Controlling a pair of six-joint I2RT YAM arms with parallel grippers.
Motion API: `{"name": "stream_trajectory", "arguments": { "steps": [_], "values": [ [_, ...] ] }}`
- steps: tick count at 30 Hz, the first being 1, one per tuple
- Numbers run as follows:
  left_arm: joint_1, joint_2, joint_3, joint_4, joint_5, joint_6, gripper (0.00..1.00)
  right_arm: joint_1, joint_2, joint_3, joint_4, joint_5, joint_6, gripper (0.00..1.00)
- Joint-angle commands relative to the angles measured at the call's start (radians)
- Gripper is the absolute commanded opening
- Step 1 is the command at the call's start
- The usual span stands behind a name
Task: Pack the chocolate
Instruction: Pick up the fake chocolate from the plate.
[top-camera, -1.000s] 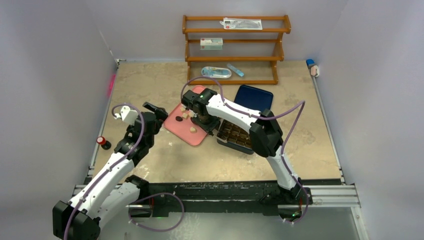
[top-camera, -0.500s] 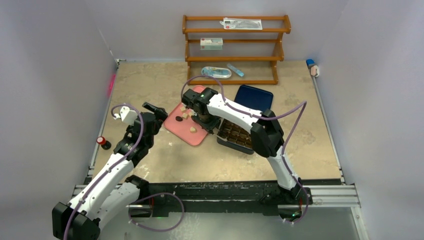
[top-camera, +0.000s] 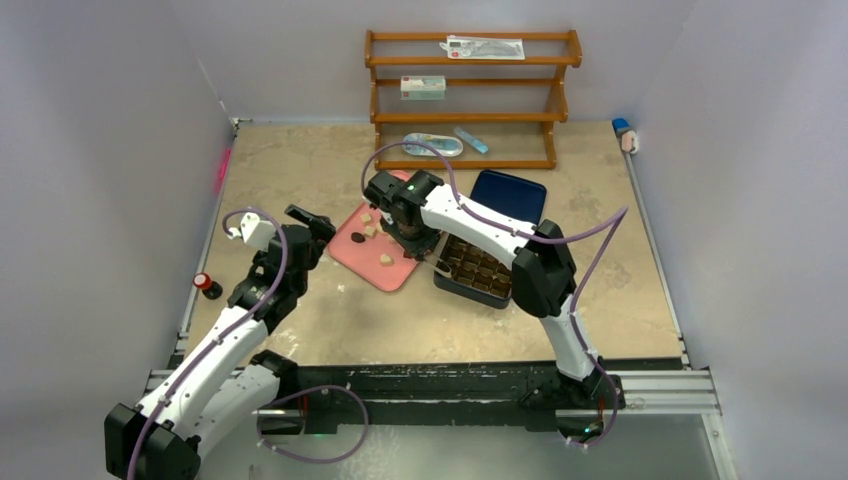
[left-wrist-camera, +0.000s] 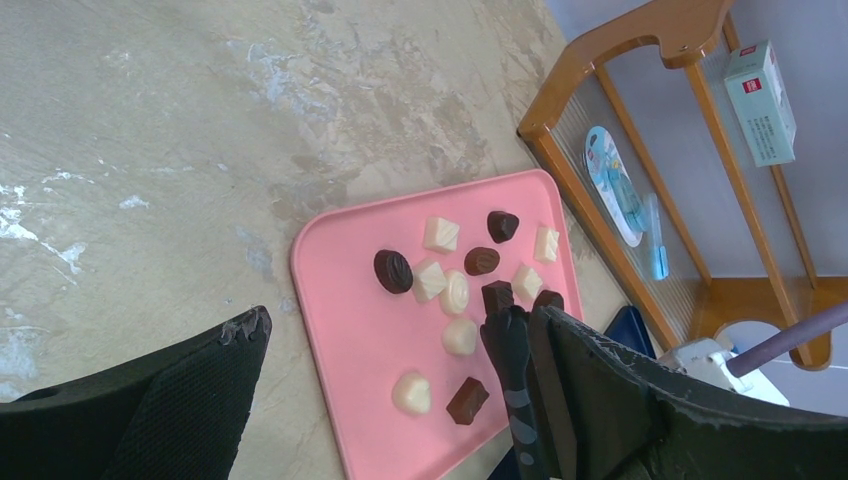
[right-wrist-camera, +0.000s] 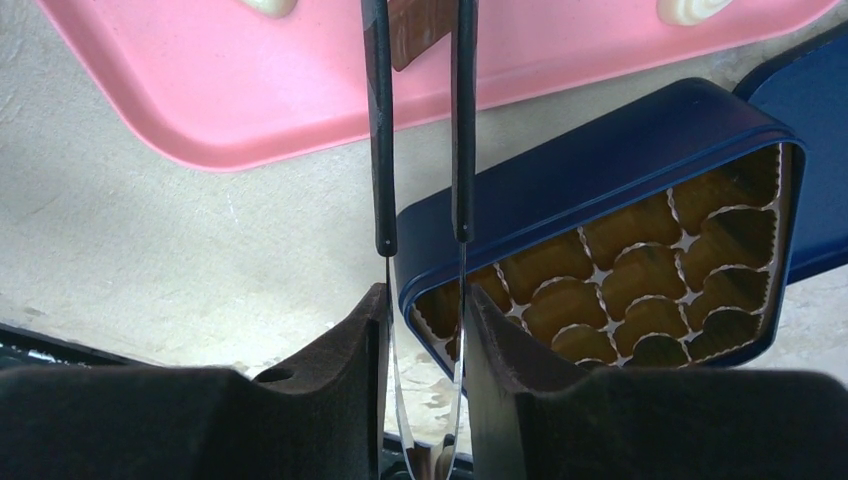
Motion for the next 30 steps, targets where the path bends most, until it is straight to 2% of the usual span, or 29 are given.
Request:
{"name": "stream_trajectory", "arguments": {
  "steps": [1, 3, 5, 8, 10, 21, 30],
  "values": [
    [0.007, 0.004, 0.001, 0.008, -0.001, -0.003, 1.00, 0.001, -0.055, -0.016, -0.028, -0.025, 0.013, 0.12],
    [0.008, 0.008, 0.001, 0.010, 0.000, -0.001, 1.00, 0.001, -0.063, -0.025, -0.025, -0.039, 0.009, 0.28],
    [0.008, 0.012, 0.004, 0.012, 0.001, 0.000, 1.00, 0.001, -0.071, -0.034, -0.023, -0.066, 0.002, 0.38],
    [0.008, 0.014, 0.009, 0.013, 0.000, 0.005, 1.00, 0.001, -0.073, -0.037, -0.014, -0.078, -0.005, 0.41],
    [0.009, 0.013, 0.010, 0.013, -0.002, 0.007, 1.00, 0.001, -0.068, -0.032, -0.015, -0.082, -0.009, 0.46],
    [0.009, 0.011, 0.015, 0.013, -0.008, 0.014, 1.00, -0.012, -0.051, -0.028, -0.013, -0.074, -0.005, 0.45],
    [0.010, 0.020, 0.002, 0.025, -0.004, 0.011, 1.00, -0.030, -0.021, -0.028, 0.003, -0.059, -0.005, 0.36]
  ]
}}
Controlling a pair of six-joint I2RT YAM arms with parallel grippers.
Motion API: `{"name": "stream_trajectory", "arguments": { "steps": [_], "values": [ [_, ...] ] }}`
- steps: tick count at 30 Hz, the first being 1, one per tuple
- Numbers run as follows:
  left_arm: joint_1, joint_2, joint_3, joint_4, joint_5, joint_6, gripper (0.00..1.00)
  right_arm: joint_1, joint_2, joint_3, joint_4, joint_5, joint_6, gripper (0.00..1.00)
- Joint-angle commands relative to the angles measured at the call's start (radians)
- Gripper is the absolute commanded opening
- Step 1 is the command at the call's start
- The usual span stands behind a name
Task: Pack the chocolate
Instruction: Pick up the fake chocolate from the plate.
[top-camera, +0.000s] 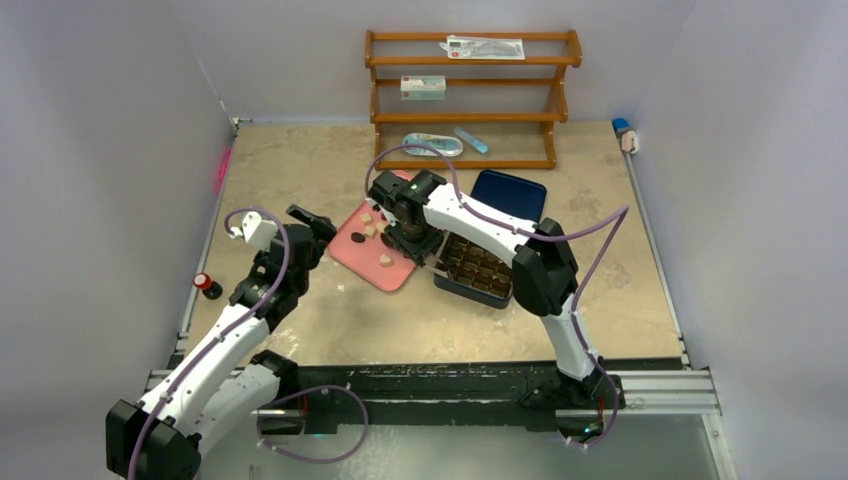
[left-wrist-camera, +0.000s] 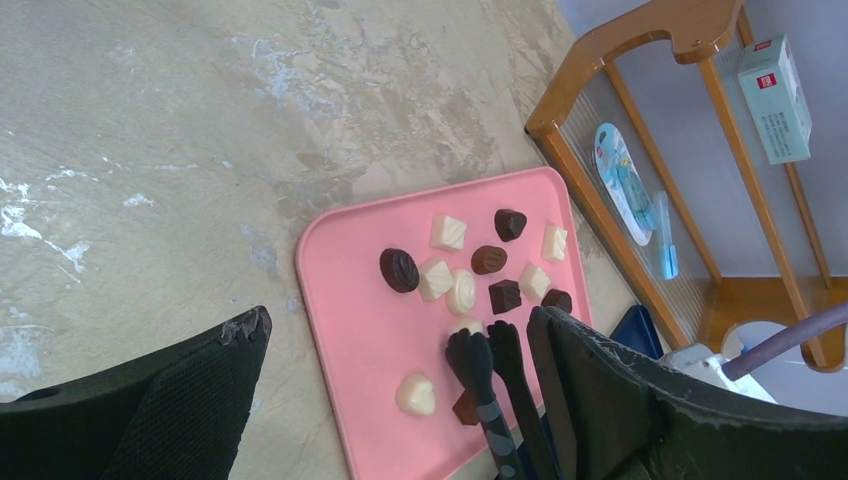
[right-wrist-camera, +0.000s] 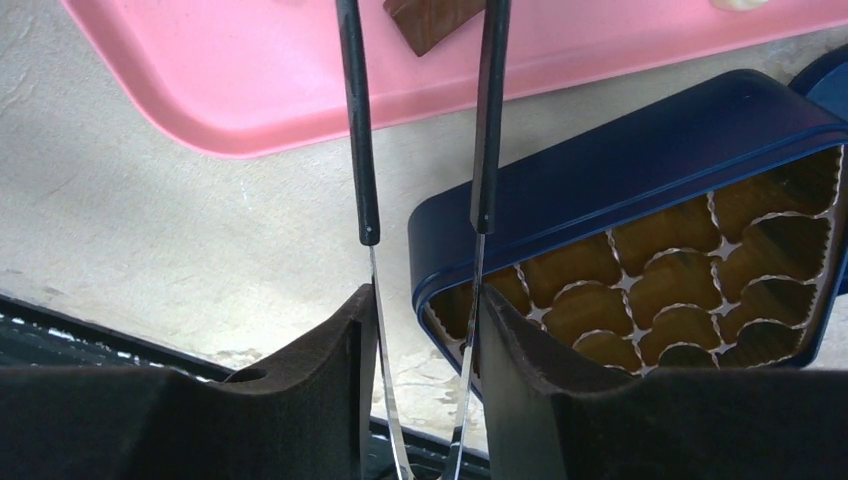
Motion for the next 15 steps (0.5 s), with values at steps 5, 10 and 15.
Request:
{"name": "stream_trajectory", "arguments": {
  "steps": [5, 10, 15],
  "values": [
    [0.014, 0.010, -0.003, 0.031, 0.001, 0.009, 1.00, -0.014, -0.002, 0.004, -0.002, 0.024, -0.011, 0.29],
    [0.016, 0.019, -0.008, 0.040, 0.009, 0.004, 1.00, -0.013, 0.007, 0.004, 0.001, 0.021, -0.016, 0.25],
    [0.018, 0.017, -0.013, 0.041, 0.009, 0.003, 1.00, -0.014, 0.018, 0.011, 0.001, 0.012, -0.016, 0.26]
  ]
}}
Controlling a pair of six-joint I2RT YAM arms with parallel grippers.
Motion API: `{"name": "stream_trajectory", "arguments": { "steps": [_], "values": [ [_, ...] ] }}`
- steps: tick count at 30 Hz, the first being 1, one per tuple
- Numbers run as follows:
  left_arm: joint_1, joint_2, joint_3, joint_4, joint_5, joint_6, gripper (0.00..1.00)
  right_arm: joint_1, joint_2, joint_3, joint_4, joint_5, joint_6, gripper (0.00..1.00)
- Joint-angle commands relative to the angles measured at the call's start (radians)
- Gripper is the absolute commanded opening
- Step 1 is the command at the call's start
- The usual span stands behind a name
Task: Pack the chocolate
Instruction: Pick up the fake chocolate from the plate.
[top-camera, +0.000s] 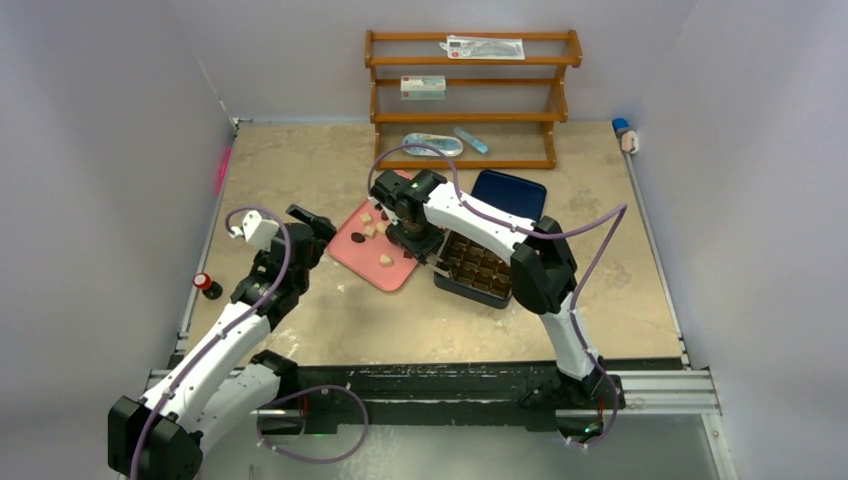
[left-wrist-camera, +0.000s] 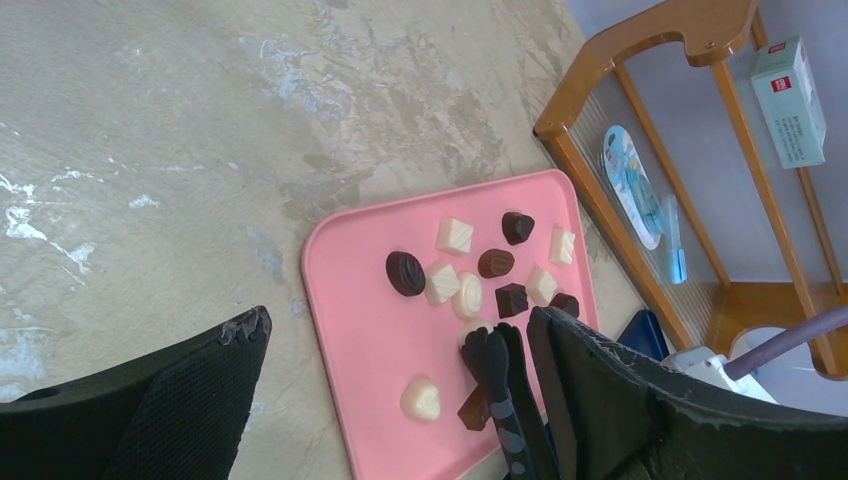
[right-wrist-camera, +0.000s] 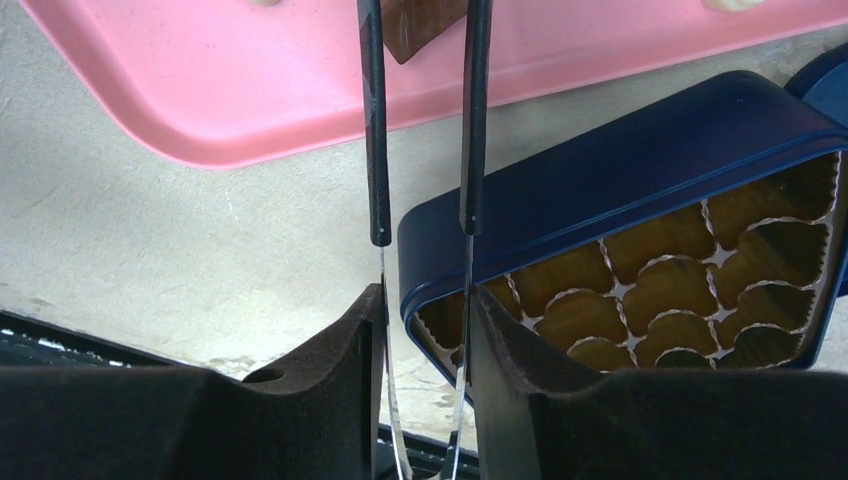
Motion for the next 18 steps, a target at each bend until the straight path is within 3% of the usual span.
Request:
{"name": "stream_trajectory", "arguments": {
  "steps": [1, 5, 8, 18],
  "values": [
    [0.007, -0.003, -0.010, 0.032, 0.004, 0.004, 1.00, 0.000, 0.008, 0.012, -0.005, 0.010, -0.013, 0.25],
    [0.007, -0.002, -0.014, 0.033, 0.006, 0.000, 1.00, -0.001, 0.014, 0.016, -0.009, 0.009, -0.014, 0.16],
    [0.007, -0.005, -0.015, 0.032, 0.007, -0.001, 1.00, -0.001, 0.016, 0.020, -0.016, 0.015, -0.013, 0.01],
    [0.007, -0.014, -0.014, 0.020, 0.004, -0.002, 1.00, -0.001, -0.042, -0.002, 0.026, 0.069, -0.012, 0.00]
  ]
}}
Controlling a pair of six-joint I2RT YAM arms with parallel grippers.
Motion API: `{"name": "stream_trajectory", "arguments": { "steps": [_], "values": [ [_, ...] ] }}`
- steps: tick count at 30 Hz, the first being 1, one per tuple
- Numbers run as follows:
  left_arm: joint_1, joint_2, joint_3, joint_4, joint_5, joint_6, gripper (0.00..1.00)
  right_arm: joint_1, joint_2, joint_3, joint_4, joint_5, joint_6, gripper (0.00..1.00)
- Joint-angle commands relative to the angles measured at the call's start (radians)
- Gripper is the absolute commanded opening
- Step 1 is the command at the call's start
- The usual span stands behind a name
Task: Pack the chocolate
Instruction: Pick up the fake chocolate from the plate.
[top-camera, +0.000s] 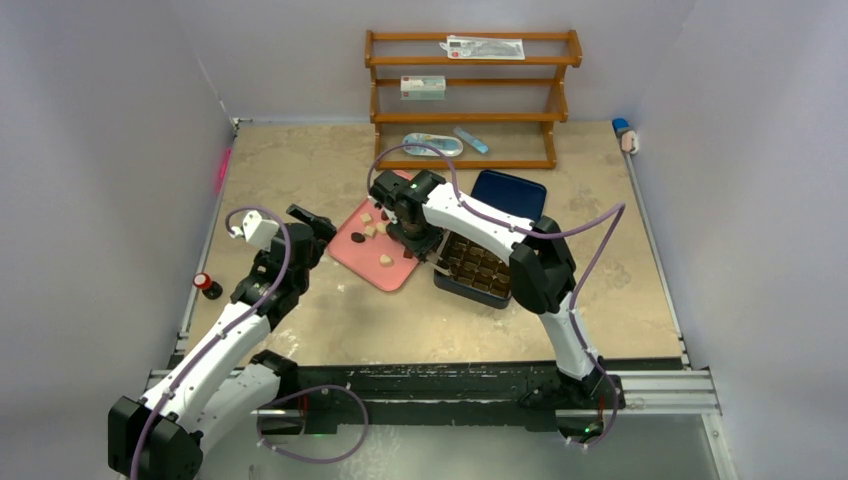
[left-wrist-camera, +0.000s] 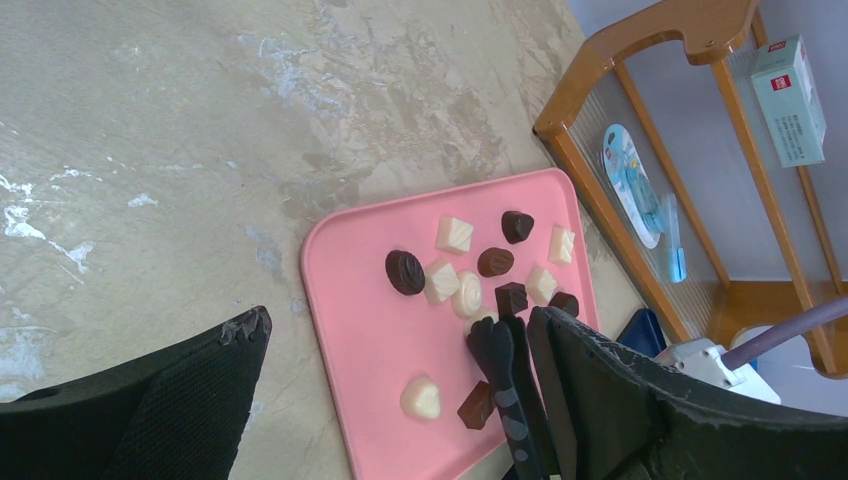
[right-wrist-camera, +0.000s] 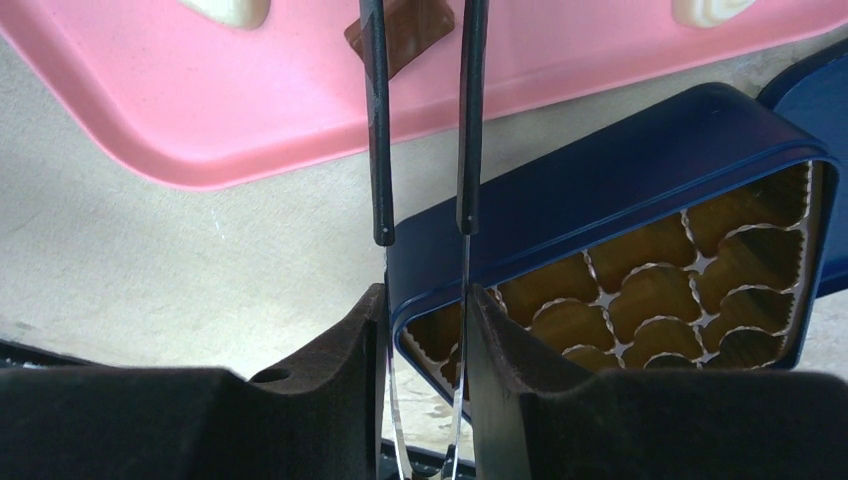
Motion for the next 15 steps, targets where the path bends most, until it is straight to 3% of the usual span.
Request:
{"name": "stream_trajectory", "arguments": {
  "steps": [1, 15],
  "values": [
    [0.006, -0.015, -0.013, 0.020, 0.000, -0.001, 1.00, -0.001, -0.058, -0.004, 0.013, 0.042, -0.011, 0.00],
    [0.006, -0.012, -0.008, 0.011, 0.000, -0.005, 1.00, 0.001, -0.121, -0.037, 0.039, 0.041, -0.013, 0.00]
  ]
}}
